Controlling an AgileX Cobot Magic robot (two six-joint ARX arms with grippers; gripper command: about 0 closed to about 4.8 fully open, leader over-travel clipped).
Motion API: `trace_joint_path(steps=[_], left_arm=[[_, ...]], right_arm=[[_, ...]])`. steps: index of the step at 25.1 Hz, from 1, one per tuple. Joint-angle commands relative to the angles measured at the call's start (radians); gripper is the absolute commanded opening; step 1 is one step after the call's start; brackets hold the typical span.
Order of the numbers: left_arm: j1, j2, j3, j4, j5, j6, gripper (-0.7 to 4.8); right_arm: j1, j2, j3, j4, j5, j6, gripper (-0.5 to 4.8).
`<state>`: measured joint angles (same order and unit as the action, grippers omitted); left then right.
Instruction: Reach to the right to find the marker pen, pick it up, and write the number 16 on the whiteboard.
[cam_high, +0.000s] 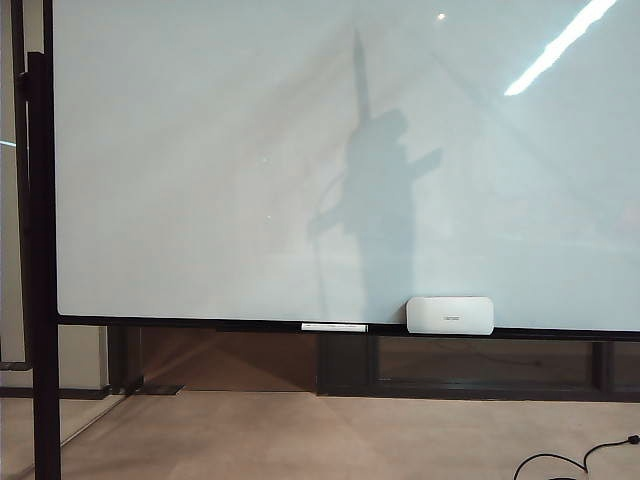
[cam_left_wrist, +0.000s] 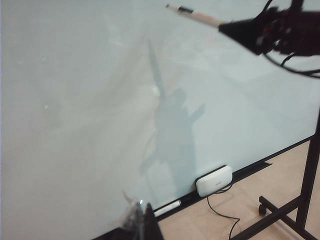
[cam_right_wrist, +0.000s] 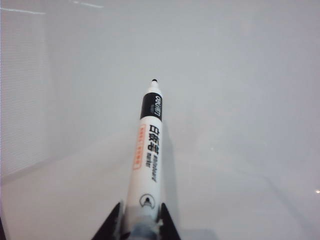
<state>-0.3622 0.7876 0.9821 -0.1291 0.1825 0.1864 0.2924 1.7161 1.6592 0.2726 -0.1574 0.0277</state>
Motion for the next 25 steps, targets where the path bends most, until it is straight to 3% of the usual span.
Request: trace_joint_path(steps=[1,10,25], left_arm=[[0.017,0.011,0.001,0.071,0.041,-0.011,-0.05],[0.030,0.045,0.001,0.081,0.042,-0.011,-0.05],[0.032,0.057,0.001,0.107,0.048,0.024,-0.05]], right_arm=[[0.003,0.013,0.006,0.019,0.002,-0.002,-0.02],[0.011,0.049,0.016,0.045,0.002,-0.002,-0.02],[0.014,0.170,0.219,-0.042,0.035,-0.002,-0.02]])
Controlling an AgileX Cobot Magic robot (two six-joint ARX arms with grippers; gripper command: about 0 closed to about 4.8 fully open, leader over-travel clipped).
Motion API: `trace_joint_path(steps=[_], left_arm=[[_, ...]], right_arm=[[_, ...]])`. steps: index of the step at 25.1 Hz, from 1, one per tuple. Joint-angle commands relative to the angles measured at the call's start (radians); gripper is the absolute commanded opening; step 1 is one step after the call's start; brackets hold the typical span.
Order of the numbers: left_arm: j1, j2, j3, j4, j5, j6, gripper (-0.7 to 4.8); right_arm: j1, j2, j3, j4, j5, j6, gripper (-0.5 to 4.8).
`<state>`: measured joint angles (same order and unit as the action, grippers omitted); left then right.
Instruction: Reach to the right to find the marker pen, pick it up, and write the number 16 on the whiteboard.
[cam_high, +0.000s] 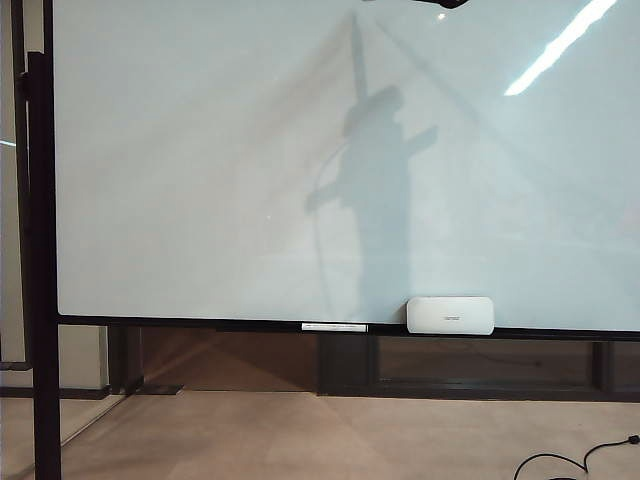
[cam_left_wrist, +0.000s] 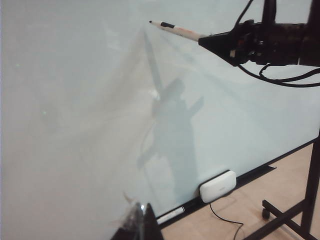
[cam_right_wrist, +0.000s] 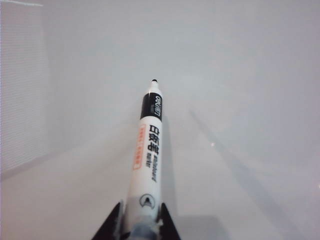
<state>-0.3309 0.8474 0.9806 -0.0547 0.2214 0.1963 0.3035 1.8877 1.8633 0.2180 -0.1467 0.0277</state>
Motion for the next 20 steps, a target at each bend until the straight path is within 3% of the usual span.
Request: trace_joint_path(steps=[1,20], left_arm=[[0.001,-0.002,0.002,0.036,0.009,0.014,-0.05],[0.002,0.039,0.002,0.072,0.051,0.018,-0.05]], right_arm=[[0.003,0.000,0.014,0.018,0.023,-0.002,-0.02],[0.003,0.056,0.028,0.046,0.045,-0.011,-0.02]])
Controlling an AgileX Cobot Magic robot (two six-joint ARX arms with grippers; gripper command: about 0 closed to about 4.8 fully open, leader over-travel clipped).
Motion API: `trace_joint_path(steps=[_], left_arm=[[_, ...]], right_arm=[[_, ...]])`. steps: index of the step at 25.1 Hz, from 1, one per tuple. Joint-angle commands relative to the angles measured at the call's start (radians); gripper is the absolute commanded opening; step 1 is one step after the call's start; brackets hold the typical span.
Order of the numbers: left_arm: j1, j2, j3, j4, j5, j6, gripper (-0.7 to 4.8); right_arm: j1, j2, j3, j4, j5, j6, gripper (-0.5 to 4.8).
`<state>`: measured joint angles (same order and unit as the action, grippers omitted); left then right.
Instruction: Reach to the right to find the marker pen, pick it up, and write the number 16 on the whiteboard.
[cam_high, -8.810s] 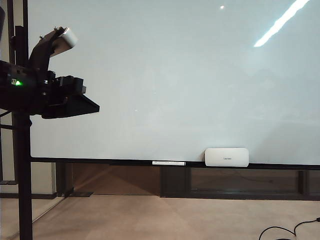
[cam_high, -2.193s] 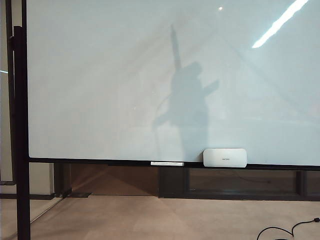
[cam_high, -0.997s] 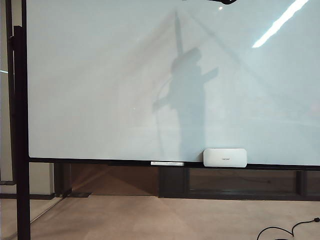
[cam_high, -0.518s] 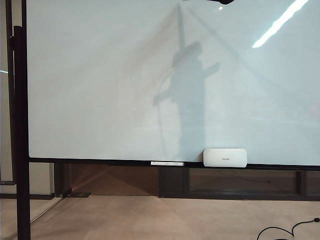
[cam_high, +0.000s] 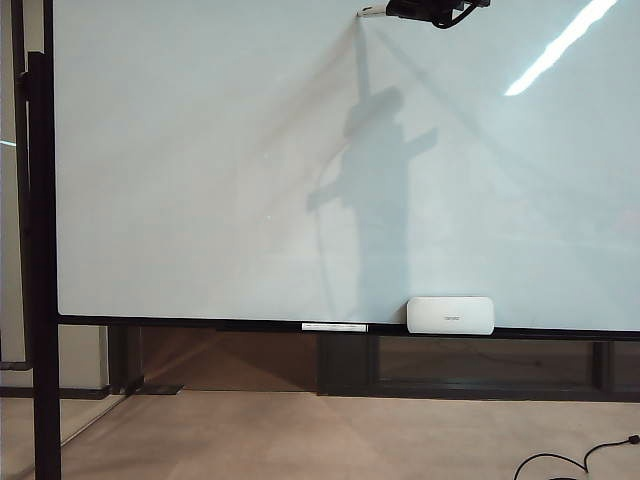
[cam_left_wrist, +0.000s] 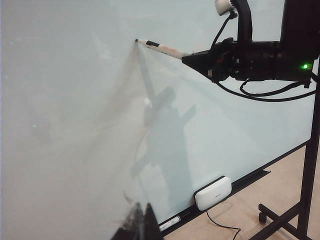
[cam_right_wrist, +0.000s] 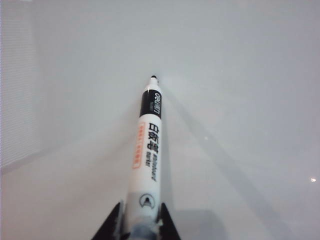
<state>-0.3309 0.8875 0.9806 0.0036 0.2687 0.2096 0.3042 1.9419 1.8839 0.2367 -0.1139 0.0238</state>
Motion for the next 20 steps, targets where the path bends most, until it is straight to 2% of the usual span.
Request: trace_joint_path(steps=[1,7,12,20], left_arm=[[0.002,-0.002,0.002,0.015,0.004,0.004,-0.05],[0.002,-0.002,0.002,0.029,-0.003,0.009,-0.05],[0.002,-0.002,0.002,0.038,-0.003,0.012,-0.05],[0.002,-0.002,0.002,0.045,-0.003,0.011,-0.05]], right_arm=[[0.003,0.005,0.008,0.027,0.012,-0.007,-0.02],[0.002,0.011,0.008,-0.013,0.035,-0.018,-0.02],[0.002,0.013,0.007,-0.146,0.042,-0.018,-0.02],[0.002,0.032,0.007,-0.250,0.052,-0.018,-0.02]])
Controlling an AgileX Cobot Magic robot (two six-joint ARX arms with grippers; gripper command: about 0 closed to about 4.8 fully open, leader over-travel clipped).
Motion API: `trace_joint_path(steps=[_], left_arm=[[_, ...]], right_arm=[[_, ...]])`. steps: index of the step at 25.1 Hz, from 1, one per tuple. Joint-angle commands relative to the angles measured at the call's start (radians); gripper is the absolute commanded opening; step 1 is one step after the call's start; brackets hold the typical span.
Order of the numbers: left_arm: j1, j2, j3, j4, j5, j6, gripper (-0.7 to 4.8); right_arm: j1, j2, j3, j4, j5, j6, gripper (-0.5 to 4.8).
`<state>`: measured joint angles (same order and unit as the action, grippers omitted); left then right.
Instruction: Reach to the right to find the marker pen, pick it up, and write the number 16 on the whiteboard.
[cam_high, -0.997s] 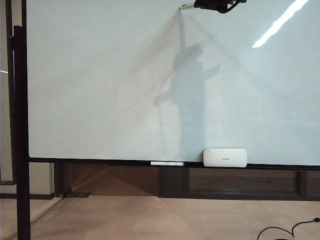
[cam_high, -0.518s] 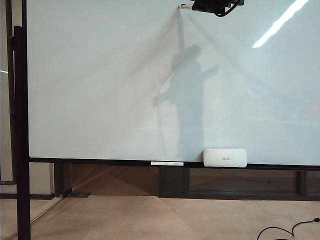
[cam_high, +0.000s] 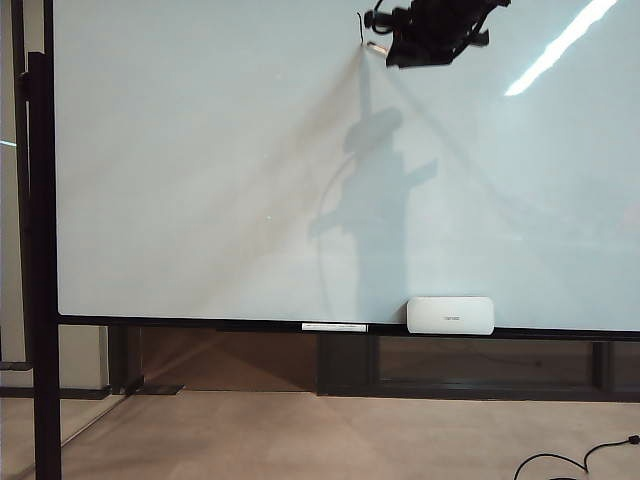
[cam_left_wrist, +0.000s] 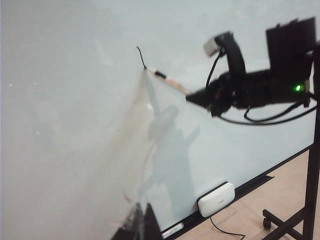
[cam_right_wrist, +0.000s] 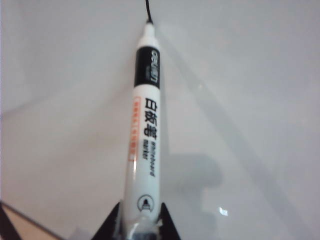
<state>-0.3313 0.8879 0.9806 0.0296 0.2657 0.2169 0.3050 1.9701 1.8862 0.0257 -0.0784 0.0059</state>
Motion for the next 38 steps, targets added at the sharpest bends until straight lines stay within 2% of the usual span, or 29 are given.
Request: trace_joint_path(steps=[1,20,31,38], left_arm=[[0.002,-0.002,0.002,0.019,0.000,0.004,-0.05],[0.002,-0.003,0.002,0.016,0.000,0.004,-0.05],[0.002,-0.003,0.002,0.010,0.000,0.004,-0.05],[0.002,-0.003,0.002,0.009,0.000,-0.006,-0.05]], right_arm=[[0.002,0.011,0.004,-0.046,0.017,0.000,-0.02],[0.002,0.043,0.003,-0.099,0.008,0.002,-0.02],[0.002,-0.113,0.003,-0.171,-0.074,0.056,-0.02],[0.002,-0.197,0.003,-0.168,-0.102,-0.011,-0.02]])
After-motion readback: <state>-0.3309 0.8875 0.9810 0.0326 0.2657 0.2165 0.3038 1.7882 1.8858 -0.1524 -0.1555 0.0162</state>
